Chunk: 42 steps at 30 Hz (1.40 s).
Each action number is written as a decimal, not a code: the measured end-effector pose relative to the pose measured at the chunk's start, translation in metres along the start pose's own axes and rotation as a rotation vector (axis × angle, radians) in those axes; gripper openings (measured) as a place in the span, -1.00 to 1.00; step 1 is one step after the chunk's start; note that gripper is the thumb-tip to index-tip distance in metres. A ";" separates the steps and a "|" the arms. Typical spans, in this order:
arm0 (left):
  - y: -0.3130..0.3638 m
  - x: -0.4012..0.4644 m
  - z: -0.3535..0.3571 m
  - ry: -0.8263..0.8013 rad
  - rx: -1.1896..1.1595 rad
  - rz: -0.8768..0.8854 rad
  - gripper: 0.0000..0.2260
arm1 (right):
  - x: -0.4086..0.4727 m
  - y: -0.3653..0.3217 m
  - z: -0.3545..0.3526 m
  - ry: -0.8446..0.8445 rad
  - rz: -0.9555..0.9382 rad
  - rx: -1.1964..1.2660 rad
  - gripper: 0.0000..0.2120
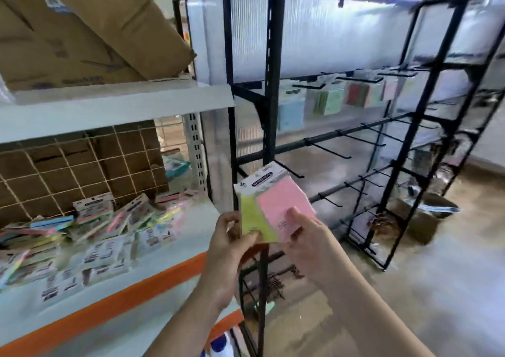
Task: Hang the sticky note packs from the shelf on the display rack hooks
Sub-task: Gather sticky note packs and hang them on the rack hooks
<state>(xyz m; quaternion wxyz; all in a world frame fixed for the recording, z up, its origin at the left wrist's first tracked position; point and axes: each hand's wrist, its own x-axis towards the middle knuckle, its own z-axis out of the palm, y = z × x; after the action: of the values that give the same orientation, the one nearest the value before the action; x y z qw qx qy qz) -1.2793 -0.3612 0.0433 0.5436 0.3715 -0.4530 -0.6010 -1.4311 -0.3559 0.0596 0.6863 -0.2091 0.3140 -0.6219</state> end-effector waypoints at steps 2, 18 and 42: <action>-0.002 0.002 0.029 -0.118 0.093 -0.022 -0.61 | -0.006 -0.020 -0.018 0.062 -0.065 0.025 -0.80; -0.027 0.098 0.193 -0.273 0.146 0.058 -0.75 | -0.003 -0.163 -0.120 0.191 -0.340 -0.490 -0.43; -0.074 0.354 0.402 -0.401 0.174 0.075 -0.60 | 0.196 -0.402 -0.246 0.631 -0.600 -0.560 -0.94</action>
<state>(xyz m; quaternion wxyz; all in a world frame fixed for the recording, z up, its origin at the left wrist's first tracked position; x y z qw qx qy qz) -1.7277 -0.6551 0.1154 0.4304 0.2730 -0.6157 -0.6010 -1.8854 -0.5790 0.1223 0.2675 -0.2679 0.5864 -0.7161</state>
